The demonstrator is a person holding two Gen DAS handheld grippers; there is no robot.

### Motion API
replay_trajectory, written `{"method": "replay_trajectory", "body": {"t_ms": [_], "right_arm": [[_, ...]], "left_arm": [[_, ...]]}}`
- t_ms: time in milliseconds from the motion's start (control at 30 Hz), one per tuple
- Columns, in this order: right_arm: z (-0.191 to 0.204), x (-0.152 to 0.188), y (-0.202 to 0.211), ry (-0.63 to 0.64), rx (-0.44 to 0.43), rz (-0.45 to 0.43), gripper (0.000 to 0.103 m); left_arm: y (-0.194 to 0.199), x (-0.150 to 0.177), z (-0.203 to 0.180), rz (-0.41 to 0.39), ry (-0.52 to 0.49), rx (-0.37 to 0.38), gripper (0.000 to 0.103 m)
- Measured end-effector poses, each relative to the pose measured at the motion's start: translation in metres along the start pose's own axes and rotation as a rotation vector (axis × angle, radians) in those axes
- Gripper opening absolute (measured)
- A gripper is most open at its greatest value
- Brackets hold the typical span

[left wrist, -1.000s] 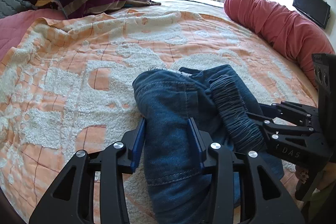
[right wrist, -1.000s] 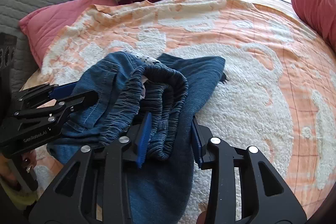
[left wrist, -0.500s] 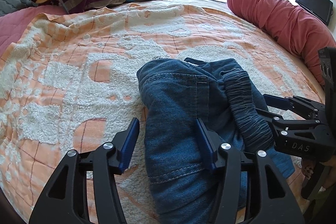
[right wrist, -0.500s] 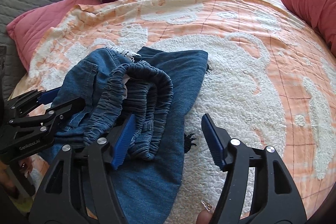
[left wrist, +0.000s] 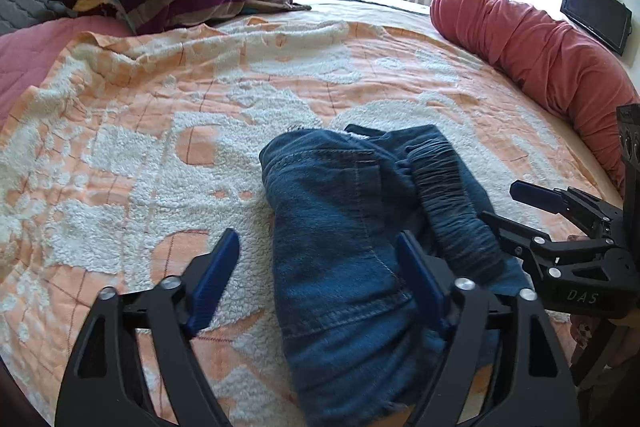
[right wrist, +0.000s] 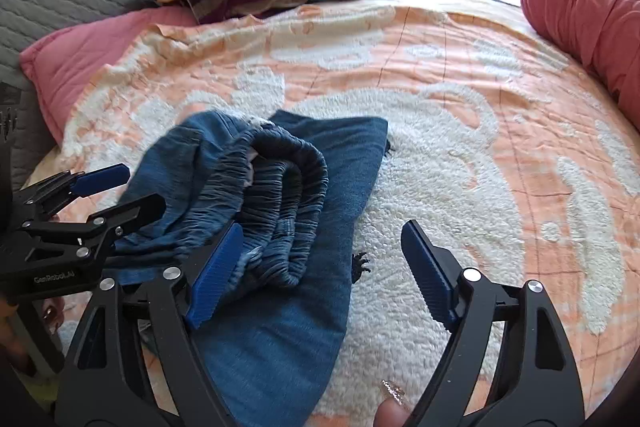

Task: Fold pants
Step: 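Open both grippers and withdraw them from the folded pants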

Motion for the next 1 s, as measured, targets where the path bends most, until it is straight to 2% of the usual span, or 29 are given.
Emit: {"method": "replay_trajectory", "body": {"t_ms": [133, 300, 667, 1000], "right_arm": [[0.006, -0.004, 0.018, -0.001, 0.004, -0.049, 0.088], [0.013, -0.008, 0.046, 0.005, 0.010, -0.119, 0.094], [0.038, -0.008, 0.108, 0.043, 0.012, -0.224, 0.094], [0.057, 0.011, 0.143, 0.047, -0.001, -0.235, 0.094]], "left_arm": [[0.017, -0.001, -0.002, -0.025, -0.009, -0.010, 0.094], [0.045, -0.002, 0.000, -0.073, -0.004, -0.028, 0.098], [0.106, 0.010, 0.009, -0.120, 0.032, -0.030, 0.099], [0.146, 0.035, 0.008, -0.129, 0.027, -0.046, 0.099]]}}
Point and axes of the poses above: each gripper's, at about its wrist camera, not at the fingertips, and y roughly against the way its jaws point, z to its left, x to its underside, the point moved 8 cm from there along -y, roughly the way its jaws point, and after that the axes turned 6 degrees about -x, right-handed, at the moved point
